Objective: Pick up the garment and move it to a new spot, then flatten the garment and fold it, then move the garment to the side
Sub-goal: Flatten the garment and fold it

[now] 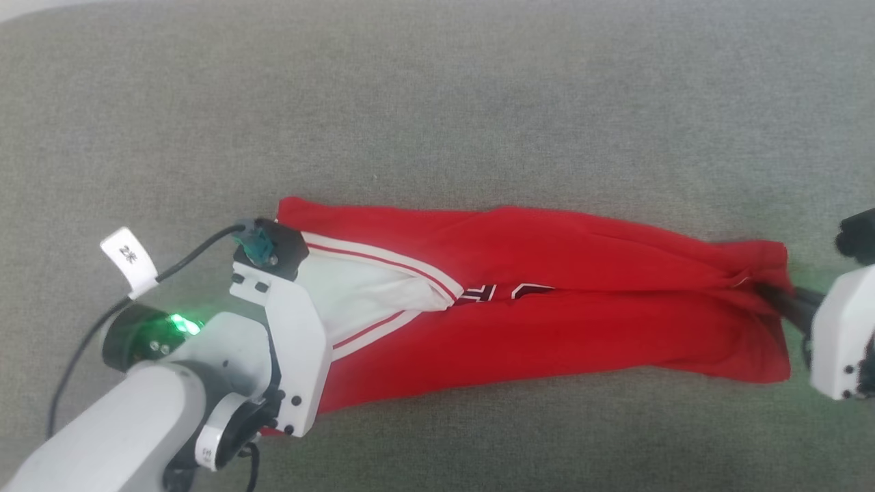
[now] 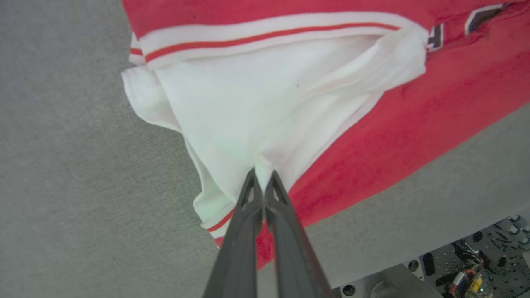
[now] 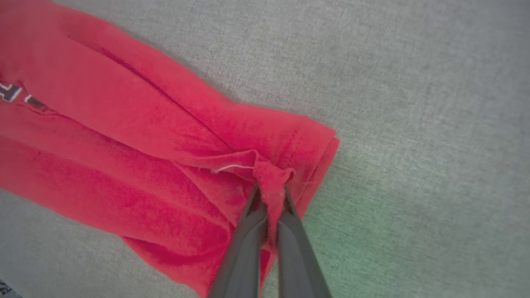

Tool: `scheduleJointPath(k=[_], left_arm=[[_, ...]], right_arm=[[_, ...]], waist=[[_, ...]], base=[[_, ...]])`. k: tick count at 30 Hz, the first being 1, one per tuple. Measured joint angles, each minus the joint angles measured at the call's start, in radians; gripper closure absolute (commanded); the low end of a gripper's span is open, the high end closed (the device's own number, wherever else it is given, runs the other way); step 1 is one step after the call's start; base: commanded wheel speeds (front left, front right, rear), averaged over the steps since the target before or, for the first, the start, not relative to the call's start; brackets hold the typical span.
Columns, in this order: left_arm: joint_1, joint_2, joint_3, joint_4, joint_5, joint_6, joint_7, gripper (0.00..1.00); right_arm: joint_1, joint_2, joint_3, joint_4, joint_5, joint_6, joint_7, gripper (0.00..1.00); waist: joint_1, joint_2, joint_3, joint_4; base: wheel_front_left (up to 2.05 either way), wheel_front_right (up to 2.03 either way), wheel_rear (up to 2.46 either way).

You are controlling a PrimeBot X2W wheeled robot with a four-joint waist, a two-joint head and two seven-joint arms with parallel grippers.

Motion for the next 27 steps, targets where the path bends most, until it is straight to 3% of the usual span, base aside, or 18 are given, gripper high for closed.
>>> scheduleJointPath(k=[2, 3, 4, 5, 6, 7, 8, 18, 27], left_arm=[[0.012, -0.023, 0.001, 0.059, -0.021, -0.013, -0.028, 1.00], [0.021, -0.032, 0.002, 0.086, -0.034, -0.022, -0.039, 1.00], [0.027, -0.037, 0.001, 0.111, -0.038, -0.037, -0.056, 0.89], [0.029, -0.040, 0.003, 0.130, -0.038, -0.048, -0.080, 0.65], [0.029, -0.048, 0.011, 0.149, -0.039, -0.054, -0.103, 0.51], [0.030, -0.054, 0.017, 0.162, -0.042, -0.059, -0.121, 0.15], [0.033, -0.054, 0.018, 0.171, -0.042, -0.067, -0.132, 0.00], [0.084, -0.041, 0.064, 0.150, -0.019, -0.111, -0.336, 0.00], [0.190, -0.050, 0.147, 0.146, 0.026, -0.123, -0.668, 0.00]], right_arm=[[-0.004, 0.025, 0.006, 0.023, -0.010, 0.000, 0.007, 0.98], [-0.008, 0.036, 0.009, 0.034, -0.014, 0.000, 0.009, 0.80], [-0.016, 0.042, 0.013, 0.043, -0.026, 0.000, 0.010, 0.62], [-0.025, 0.046, 0.015, 0.047, -0.036, 0.000, 0.010, 0.35], [-0.031, 0.049, 0.017, 0.048, -0.042, 0.000, 0.009, 0.00], [-0.037, 0.053, 0.016, 0.051, -0.042, 0.000, 0.008, 0.00], [-0.041, 0.057, 0.016, 0.053, -0.041, 0.000, 0.009, 0.00], [-0.035, 0.089, -0.077, 0.089, -0.016, 0.000, 0.058, 0.00], [0.003, 0.117, -0.149, 0.151, -0.016, -0.001, 0.172, 0.00]], waist=[[0.0000, 0.0000, -0.008, -0.001], [0.0000, 0.0000, -0.013, -0.002], [0.0000, 0.0000, -0.018, -0.002], [0.0000, 0.0000, -0.023, -0.003], [0.0000, 0.0000, -0.029, -0.004], [0.0000, 0.0000, -0.035, -0.005], [0.0000, 0.0000, -0.042, -0.005], [0.0000, 0.0000, -0.119, 0.006], [0.0000, 0.0000, -0.152, 0.038]], base=[[0.00, 0.00, 0.00], [0.00, 0.00, 0.00], [0.00, 0.00, 0.00], [0.00, 0.00, 0.00], [0.00, 0.00, 0.00], [0.00, 0.00, 0.00], [0.00, 0.00, 0.00], [0.00, 0.00, 0.00], [0.00, 0.00, 0.00]])
